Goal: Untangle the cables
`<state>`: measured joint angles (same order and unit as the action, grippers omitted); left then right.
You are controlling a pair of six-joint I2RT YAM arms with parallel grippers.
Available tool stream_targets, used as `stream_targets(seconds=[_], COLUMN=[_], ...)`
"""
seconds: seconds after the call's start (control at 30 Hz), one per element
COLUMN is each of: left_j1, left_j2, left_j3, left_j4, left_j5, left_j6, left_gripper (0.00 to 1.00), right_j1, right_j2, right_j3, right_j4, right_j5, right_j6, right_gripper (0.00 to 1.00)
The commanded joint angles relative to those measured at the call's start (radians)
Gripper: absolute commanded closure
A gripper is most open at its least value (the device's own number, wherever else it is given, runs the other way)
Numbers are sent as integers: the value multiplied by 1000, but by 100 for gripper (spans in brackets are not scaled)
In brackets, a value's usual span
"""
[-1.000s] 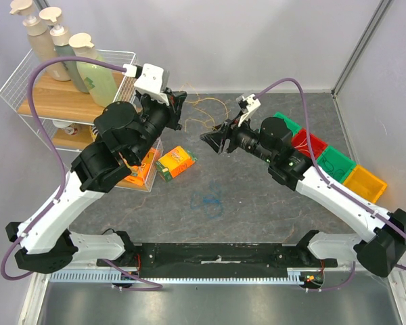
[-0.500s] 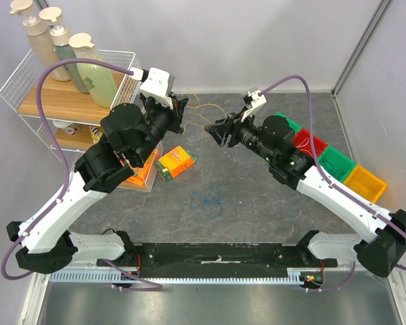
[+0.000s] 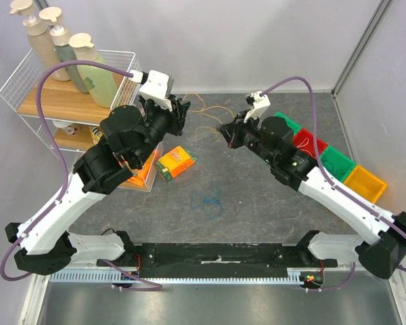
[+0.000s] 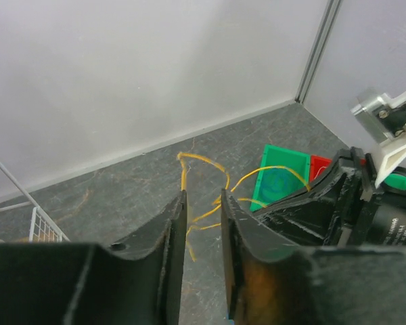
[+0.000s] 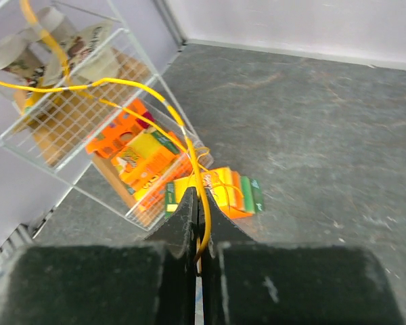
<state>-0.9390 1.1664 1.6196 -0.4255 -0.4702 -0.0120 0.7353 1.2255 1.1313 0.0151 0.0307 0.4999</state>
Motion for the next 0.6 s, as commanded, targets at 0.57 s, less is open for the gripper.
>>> stream_targets(seconds=[0.57], left_j1=[2], left_j2=[-28], left_j3=[-43], left_j4=[-61], left_j5=[104], left_j6=[39], left_gripper=[35], right_j1=[-479], right_j2=[-159], right_j3=[105], right_j4=[-1174], right_j5=[862], right_j6=[212], right_gripper=[100])
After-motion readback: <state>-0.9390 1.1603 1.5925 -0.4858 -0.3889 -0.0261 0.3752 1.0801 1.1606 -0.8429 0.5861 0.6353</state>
